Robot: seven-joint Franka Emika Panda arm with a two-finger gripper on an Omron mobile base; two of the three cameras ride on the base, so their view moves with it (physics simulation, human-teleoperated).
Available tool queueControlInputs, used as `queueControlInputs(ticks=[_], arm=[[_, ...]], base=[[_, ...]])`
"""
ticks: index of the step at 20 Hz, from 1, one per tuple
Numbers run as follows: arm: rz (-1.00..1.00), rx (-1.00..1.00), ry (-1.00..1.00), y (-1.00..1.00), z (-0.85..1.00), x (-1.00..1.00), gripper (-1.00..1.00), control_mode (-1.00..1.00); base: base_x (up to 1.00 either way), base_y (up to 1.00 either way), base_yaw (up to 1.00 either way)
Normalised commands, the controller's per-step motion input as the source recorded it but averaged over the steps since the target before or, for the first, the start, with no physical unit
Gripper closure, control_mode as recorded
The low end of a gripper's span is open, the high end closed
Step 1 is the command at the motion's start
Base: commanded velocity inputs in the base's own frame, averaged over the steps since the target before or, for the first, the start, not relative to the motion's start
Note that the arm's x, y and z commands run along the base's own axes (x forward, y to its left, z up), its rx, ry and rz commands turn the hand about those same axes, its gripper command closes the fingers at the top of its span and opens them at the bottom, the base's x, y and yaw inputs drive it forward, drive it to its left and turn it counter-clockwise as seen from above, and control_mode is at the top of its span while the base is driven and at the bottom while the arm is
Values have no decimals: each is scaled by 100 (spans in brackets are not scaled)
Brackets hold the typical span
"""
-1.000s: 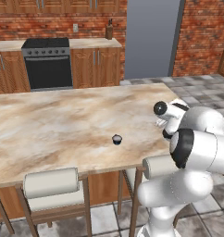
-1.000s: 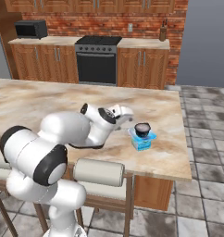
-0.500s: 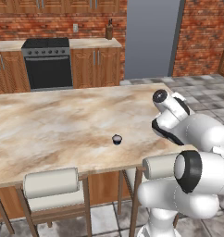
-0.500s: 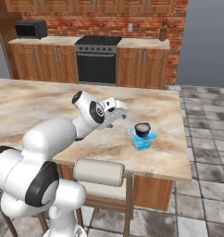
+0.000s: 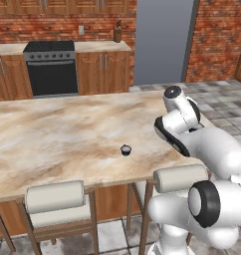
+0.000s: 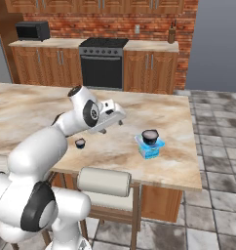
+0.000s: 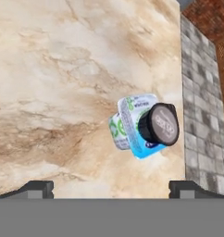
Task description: Stack the yogurt containers by placing the smaller containers on top of the larger containers.
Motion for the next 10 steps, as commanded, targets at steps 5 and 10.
queueControlInputs(ticks=[5, 10], arm=[[-6, 18, 0, 46, 0, -30, -100, -100], [-7, 18, 0, 51, -1, -25, -100, -100]], base=[[0, 0, 0], [0, 0, 0]])
